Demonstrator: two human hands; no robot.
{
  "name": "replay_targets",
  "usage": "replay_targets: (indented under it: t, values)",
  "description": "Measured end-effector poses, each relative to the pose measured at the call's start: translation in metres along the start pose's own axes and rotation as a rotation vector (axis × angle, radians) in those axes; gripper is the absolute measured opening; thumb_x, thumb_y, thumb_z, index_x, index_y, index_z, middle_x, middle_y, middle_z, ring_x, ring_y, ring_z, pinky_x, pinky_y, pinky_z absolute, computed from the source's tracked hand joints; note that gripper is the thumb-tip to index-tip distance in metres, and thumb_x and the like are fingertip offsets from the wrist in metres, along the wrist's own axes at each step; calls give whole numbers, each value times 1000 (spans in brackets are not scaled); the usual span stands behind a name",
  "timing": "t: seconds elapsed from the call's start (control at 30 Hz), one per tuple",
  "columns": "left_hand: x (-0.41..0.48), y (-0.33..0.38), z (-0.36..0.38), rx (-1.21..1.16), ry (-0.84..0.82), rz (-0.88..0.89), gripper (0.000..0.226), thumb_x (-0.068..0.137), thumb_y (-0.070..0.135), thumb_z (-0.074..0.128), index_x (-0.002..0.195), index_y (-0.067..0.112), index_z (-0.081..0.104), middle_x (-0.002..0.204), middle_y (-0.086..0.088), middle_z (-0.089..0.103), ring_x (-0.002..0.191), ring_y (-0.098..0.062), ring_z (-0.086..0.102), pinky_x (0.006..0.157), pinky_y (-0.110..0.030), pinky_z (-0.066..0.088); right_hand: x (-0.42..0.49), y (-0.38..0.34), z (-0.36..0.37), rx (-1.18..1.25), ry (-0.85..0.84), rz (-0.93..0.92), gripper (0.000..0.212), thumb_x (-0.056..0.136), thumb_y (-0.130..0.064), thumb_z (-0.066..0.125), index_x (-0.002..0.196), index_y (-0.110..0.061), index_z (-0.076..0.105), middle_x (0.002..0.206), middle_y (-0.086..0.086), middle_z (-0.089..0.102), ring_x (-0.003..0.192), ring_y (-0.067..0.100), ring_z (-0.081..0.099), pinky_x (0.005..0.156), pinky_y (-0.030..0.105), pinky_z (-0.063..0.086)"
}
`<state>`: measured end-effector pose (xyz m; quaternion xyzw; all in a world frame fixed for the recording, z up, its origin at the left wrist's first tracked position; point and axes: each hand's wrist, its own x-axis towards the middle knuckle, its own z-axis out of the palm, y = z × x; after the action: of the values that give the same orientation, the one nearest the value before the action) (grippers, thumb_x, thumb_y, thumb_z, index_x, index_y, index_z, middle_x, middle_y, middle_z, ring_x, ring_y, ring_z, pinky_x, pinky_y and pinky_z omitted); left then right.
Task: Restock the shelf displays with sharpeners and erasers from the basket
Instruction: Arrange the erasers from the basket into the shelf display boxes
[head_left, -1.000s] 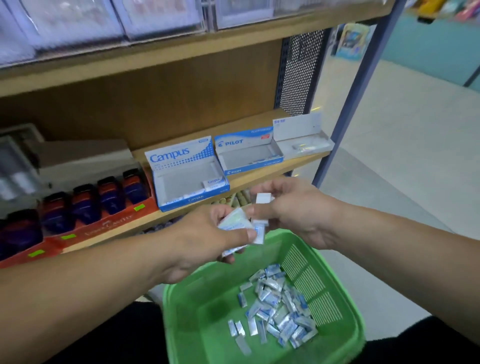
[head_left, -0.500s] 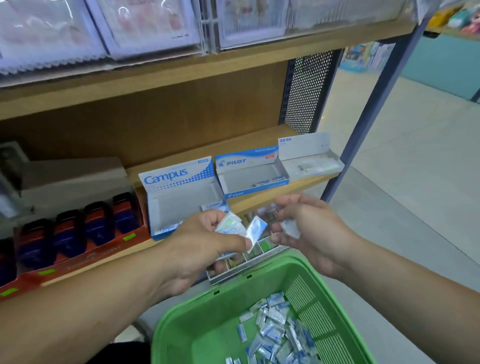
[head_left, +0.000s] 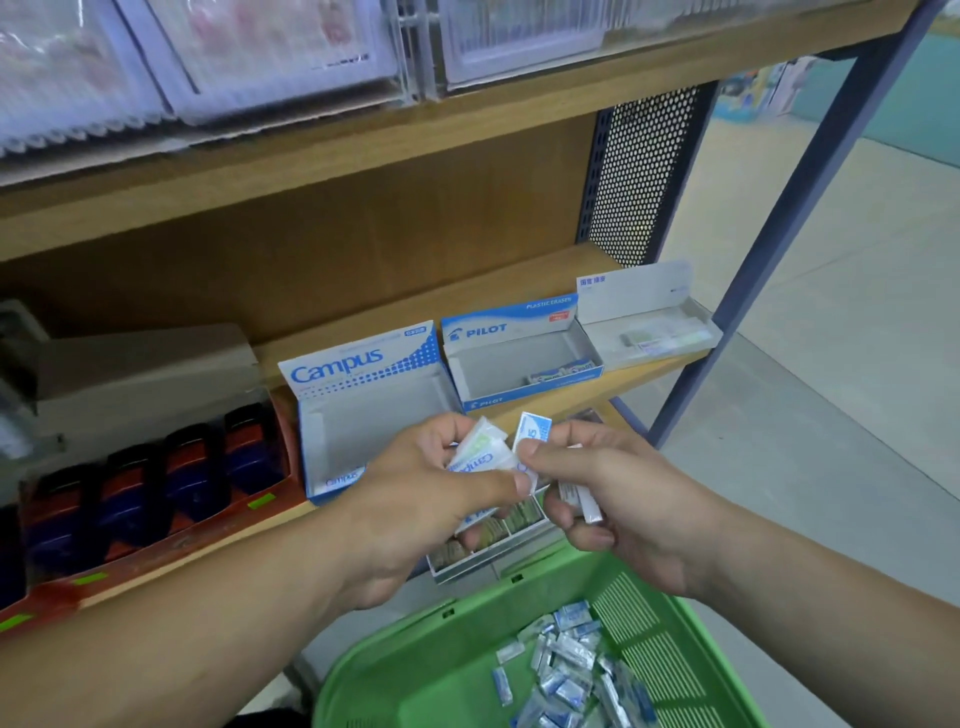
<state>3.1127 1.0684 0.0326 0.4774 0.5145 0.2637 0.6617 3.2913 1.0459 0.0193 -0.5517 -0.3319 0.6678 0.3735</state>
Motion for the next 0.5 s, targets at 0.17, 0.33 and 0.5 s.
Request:
replay_targets:
  t: [0.17, 0.33, 0.5]
  values:
    - [1, 5, -12, 159, 33, 9, 28, 88, 3, 76, 112, 14, 67, 75, -2, 65, 48, -6, 54, 42, -19, 37, 1, -6, -5, 15, 44, -45, 14, 90, -19, 75, 82, -15, 64, 66, -4, 62, 49, 13, 40, 40, 21, 17]
    - [-3, 18, -32, 222, 52, 34, 29, 82, -1, 78, 100, 18, 66, 63, 1, 59, 44, -11, 46, 39, -18, 34, 10, -2, 13, -63, 43, -60, 20, 87, -14, 77, 102, -14, 63, 70, 1, 66, 44, 15, 41, 40, 18, 18]
    - [-9, 27, -62, 343, 132, 151, 30, 77, 14, 89, 95, 11, 66, 59, 10, 60, 45, -3, 52, 44, -16, 42, 22, -11, 45, -76, 18, -83, 13, 91, -19, 73, 100, -14, 65, 83, 3, 76, 44, 17, 45, 41, 18, 19]
